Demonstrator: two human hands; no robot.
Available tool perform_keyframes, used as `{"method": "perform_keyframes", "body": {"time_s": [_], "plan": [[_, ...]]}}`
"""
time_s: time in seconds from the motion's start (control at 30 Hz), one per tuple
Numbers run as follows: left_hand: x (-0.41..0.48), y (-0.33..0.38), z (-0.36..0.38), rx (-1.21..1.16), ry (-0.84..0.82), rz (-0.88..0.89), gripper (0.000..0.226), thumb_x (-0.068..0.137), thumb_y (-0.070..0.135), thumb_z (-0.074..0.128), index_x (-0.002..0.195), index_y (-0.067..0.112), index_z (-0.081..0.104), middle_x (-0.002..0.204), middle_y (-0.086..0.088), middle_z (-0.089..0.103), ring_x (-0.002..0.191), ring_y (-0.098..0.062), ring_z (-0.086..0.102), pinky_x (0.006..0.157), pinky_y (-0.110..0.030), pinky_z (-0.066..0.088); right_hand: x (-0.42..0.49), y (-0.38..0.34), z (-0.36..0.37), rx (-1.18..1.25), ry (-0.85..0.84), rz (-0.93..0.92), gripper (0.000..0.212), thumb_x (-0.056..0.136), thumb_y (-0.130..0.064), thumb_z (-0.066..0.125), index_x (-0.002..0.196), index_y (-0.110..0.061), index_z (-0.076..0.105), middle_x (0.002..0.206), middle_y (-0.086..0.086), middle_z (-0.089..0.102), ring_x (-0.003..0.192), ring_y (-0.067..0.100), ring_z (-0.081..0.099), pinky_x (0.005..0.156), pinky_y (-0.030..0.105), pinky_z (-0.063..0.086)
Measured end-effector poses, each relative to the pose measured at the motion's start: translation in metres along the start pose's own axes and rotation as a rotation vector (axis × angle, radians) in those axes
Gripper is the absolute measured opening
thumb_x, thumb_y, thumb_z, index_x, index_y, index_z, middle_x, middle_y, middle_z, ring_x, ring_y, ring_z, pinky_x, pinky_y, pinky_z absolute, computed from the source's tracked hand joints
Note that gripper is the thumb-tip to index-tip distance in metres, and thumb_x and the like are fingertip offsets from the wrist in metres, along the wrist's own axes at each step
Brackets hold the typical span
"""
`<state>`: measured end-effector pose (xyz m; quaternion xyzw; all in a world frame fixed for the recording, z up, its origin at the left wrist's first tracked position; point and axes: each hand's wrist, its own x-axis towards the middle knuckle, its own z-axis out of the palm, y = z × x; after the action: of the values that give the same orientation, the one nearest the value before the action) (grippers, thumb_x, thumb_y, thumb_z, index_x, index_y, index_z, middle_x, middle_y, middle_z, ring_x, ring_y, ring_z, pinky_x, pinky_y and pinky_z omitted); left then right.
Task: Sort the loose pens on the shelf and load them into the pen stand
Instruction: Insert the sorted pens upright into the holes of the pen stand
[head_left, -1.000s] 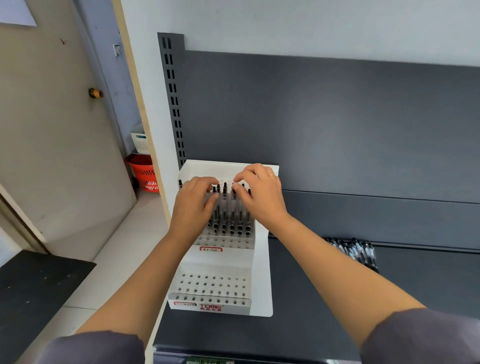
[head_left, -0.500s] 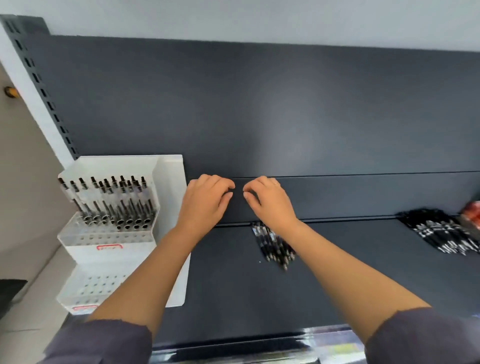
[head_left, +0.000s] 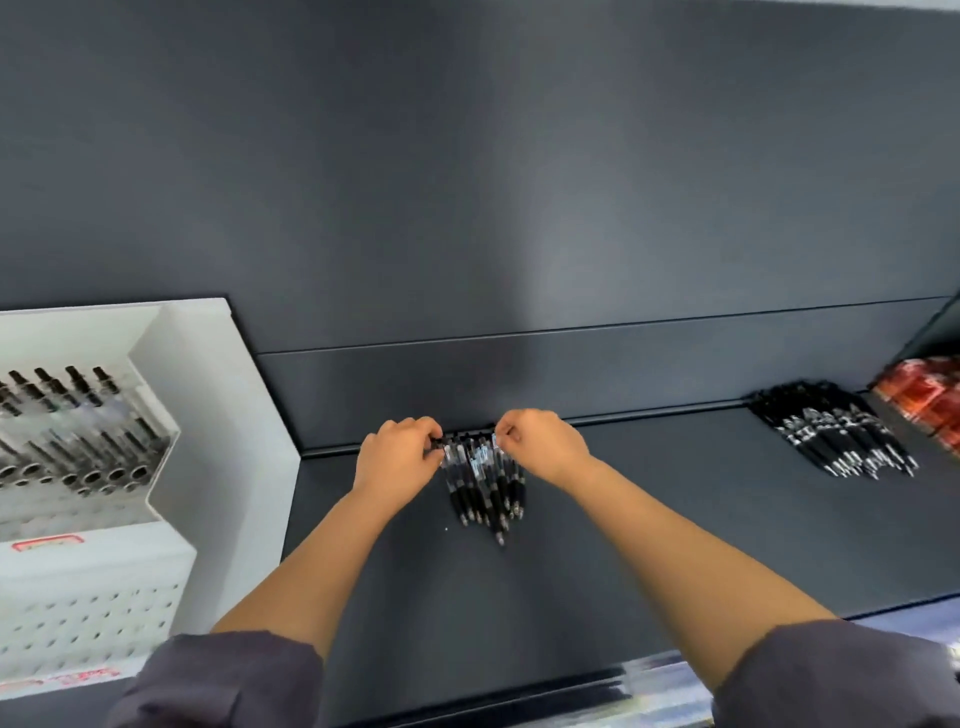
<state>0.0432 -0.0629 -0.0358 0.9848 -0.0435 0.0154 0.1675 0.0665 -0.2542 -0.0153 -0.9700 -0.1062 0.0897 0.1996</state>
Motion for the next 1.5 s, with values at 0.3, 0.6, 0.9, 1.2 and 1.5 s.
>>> {"method": "perform_keyframes", "body": {"time_s": [0.3, 0.6, 0.9, 1.2, 1.5], "plan": [[0.044, -0.022, 0.055, -0.075, -0.173, -0.277, 0.047, 0.089, 0.043, 0.053, 0.131, 0.022, 0.048, 0.127, -0.004, 0.051, 0.12, -0.026, 0.044, 0.096, -0.038, 0.039, 0.06, -0.001, 0.049, -0.153, -0.127, 0.06, 0.033, 0.087, -0.044, 0.057, 0.108, -0.021, 0.064, 0.117, 0.007, 0.053, 0.111, 0.031, 0.049, 0.086, 0.037, 0.046], [0.057, -0.019, 0.077, -0.231, -0.134, -0.461, 0.036, 0.085, 0.043, 0.059, 0.117, 0.027, 0.058, 0.124, -0.003, 0.047, 0.119, -0.027, 0.04, 0.093, -0.038, 0.032, 0.077, -0.003, 0.058, -0.164, -0.16, 0.105, 0.035, 0.084, -0.041, 0.06, 0.107, -0.015, 0.065, 0.116, 0.007, 0.048, 0.11, 0.031, 0.049, 0.087, 0.039, 0.045], [0.046, -0.016, 0.065, -0.648, -0.03, -0.495, 0.023, 0.087, 0.029, 0.061, 0.109, 0.023, 0.055, 0.087, 0.01, 0.058, 0.091, -0.015, 0.055, 0.087, -0.034, 0.031, 0.067, -0.003, 0.049, 0.235, -0.094, 0.17, 0.011, 0.081, -0.023, 0.062, 0.083, -0.02, 0.052, 0.084, 0.003, 0.062, 0.083, 0.025, 0.061, 0.071, 0.033, 0.048], [-0.006, 0.006, 0.018, -1.063, 0.022, -0.365, 0.027, 0.094, 0.004, 0.048, 0.121, 0.007, 0.047, 0.093, -0.011, 0.052, 0.07, -0.022, 0.061, 0.077, -0.046, 0.054, 0.018, -0.025, 0.025, 0.496, 0.026, 0.004, 0.017, 0.093, -0.022, 0.056, 0.092, -0.01, 0.068, 0.056, -0.002, 0.057, 0.041, 0.003, 0.048, 0.053, 0.018, 0.045], [-0.099, 0.01, -0.023, -0.997, 0.221, -0.349, 0.021, 0.092, 0.006, 0.05, 0.111, 0.013, 0.051, 0.087, -0.005, 0.056, 0.061, -0.018, 0.063, 0.062, -0.037, 0.058, -0.05, -0.084, 0.025, 0.706, 0.061, -0.173, 0.014, 0.091, -0.019, 0.06, 0.082, -0.009, 0.065, 0.064, 0.007, 0.064, 0.052, 0.018, 0.057, 0.063, 0.036, 0.056]]}}
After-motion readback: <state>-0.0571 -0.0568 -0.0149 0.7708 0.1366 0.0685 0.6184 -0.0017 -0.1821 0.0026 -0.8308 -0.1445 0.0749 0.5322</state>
